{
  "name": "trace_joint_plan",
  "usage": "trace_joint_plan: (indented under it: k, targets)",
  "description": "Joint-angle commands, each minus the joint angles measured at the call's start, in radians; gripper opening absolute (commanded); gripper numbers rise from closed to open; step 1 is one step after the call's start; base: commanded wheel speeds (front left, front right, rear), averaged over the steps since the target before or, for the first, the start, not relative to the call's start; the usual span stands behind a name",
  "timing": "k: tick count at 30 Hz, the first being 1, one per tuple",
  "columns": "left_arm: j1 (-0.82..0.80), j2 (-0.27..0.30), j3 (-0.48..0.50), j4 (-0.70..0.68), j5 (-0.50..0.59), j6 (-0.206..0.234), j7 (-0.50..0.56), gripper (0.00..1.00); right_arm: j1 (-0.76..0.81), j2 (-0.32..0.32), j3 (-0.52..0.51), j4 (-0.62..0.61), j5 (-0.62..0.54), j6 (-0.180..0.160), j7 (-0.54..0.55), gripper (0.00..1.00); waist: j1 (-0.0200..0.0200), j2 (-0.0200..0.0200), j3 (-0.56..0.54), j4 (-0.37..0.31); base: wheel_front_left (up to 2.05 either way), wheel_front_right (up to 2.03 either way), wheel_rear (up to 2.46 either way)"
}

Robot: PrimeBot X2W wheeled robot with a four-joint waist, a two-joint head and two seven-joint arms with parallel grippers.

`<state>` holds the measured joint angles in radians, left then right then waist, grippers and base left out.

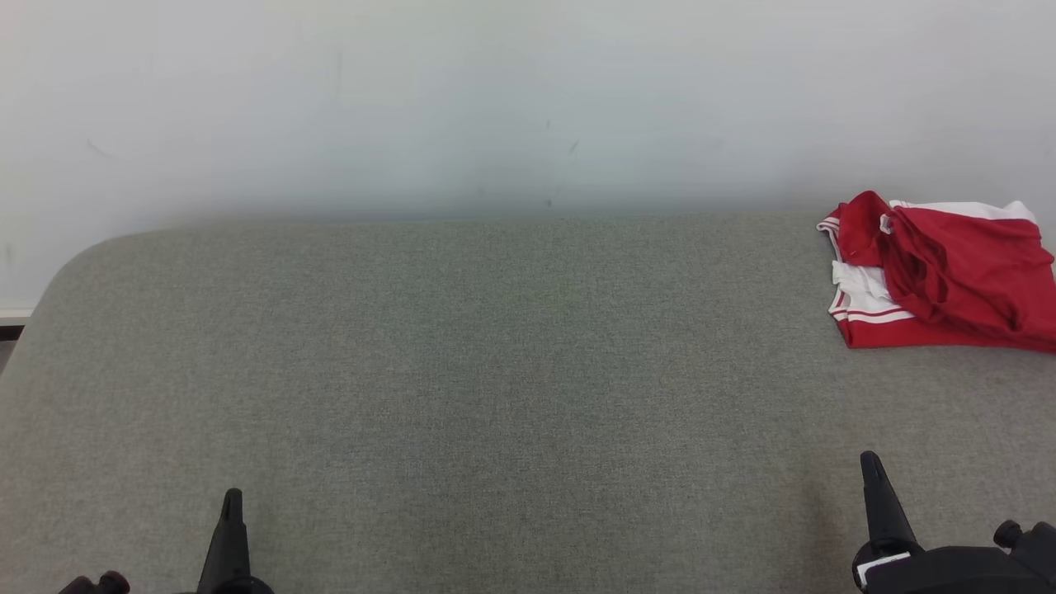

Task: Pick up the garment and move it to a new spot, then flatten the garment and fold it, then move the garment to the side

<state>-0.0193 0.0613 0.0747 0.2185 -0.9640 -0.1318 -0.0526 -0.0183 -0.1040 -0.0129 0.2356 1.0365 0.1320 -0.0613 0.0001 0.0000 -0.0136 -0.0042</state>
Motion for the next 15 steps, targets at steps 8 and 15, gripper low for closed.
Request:
trace_joint_plan:
  k: [8,15]
  targets:
    - [-0.032,-0.002,0.01,-0.002,-0.107,0.001,0.027,0.0,-0.029,0.007,-0.017,-0.007,0.098,-0.001,0.026,0.0,-0.0001,0.0,0.002,0.0,0.0,0.0,0.0]
    - [-0.04,-0.003,0.014,0.002,-0.182,0.001,0.046,0.0,-0.037,0.012,-0.027,-0.005,0.165,-0.001,0.045,0.0,-0.0001,0.0,0.003,0.001,0.0,0.0,0.0]
